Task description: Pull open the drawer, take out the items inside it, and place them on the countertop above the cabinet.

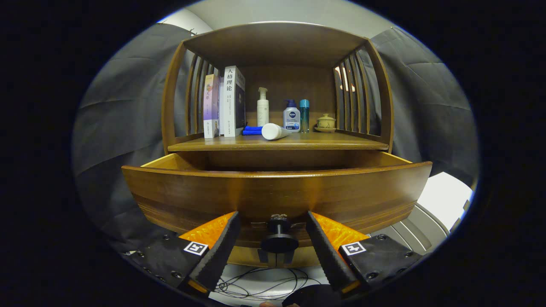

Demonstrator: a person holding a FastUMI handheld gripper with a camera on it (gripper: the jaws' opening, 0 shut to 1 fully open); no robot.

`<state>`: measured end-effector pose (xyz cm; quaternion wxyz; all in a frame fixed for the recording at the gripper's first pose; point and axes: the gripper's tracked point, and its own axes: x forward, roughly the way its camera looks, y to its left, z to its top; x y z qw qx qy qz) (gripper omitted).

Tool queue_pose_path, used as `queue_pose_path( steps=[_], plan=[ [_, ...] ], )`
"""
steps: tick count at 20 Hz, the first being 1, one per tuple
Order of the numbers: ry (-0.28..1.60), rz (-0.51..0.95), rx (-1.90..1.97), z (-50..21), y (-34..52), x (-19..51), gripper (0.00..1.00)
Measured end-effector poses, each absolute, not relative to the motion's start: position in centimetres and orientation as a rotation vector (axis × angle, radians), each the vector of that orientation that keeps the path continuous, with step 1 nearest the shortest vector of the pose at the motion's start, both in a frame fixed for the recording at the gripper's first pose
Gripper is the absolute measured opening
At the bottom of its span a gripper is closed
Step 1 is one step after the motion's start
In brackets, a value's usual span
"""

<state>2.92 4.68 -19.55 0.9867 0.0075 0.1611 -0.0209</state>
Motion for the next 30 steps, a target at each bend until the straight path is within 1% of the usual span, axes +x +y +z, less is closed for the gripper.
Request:
queue_pose_path(
  steps=[12, 22, 26, 30],
  plan=[
    [0.319, -0.085, 0.022, -20.0, 5.2, 10.6, 0.97],
    [0.329, -0.083, 0.018, -20.4, 5.3, 14.9, 0.98],
    [0.375, -0.056, 0.073, -20.8, 5.7, 14.8, 0.98],
    [0.431, -0.029, 0.096, -19.3, 5.1, 12.3, 0.98]
  ],
)
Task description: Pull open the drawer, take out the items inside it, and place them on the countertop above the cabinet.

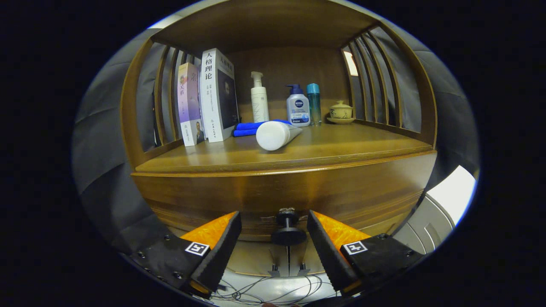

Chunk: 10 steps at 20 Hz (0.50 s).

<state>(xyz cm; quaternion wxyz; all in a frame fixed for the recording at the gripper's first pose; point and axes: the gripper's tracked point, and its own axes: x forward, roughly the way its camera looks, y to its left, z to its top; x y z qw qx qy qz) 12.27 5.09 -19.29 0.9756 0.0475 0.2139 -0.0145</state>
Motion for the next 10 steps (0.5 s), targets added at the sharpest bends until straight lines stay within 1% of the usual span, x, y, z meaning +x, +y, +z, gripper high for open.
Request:
queue_pose_path(
  steps=[3, 7, 10],
  plan=[
    [0.370, -0.001, 0.104, -14.7, 4.6, 9.9, 0.98],
    [0.176, 0.019, 0.086, -7.6, 3.2, 5.4, 0.98],
    [0.077, 0.013, 0.120, -5.2, 1.3, 2.1, 0.97]
  ],
)
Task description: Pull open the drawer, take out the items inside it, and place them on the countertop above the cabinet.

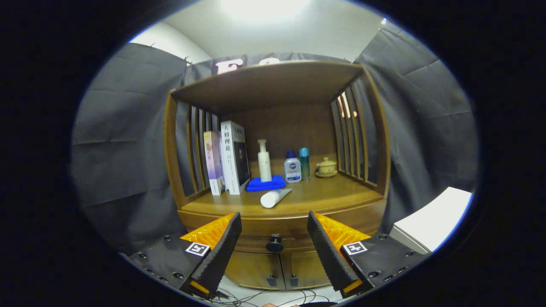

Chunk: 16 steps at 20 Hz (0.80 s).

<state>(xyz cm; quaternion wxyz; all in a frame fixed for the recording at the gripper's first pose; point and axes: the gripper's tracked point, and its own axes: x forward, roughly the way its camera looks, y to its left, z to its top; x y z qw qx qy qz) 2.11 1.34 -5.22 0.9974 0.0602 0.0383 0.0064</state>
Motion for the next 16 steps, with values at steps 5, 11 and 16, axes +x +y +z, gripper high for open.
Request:
queue_pose_path(
  steps=[5, 11, 16],
  plan=[
    [-0.009, -0.001, 0.239, -0.9, -2.3, -0.3, 0.97],
    [-0.041, -0.040, 0.235, -0.4, -6.0, -0.7, 0.97],
    [-0.058, -0.015, 0.245, 0.3, -5.1, -0.9, 0.97]
  ],
)
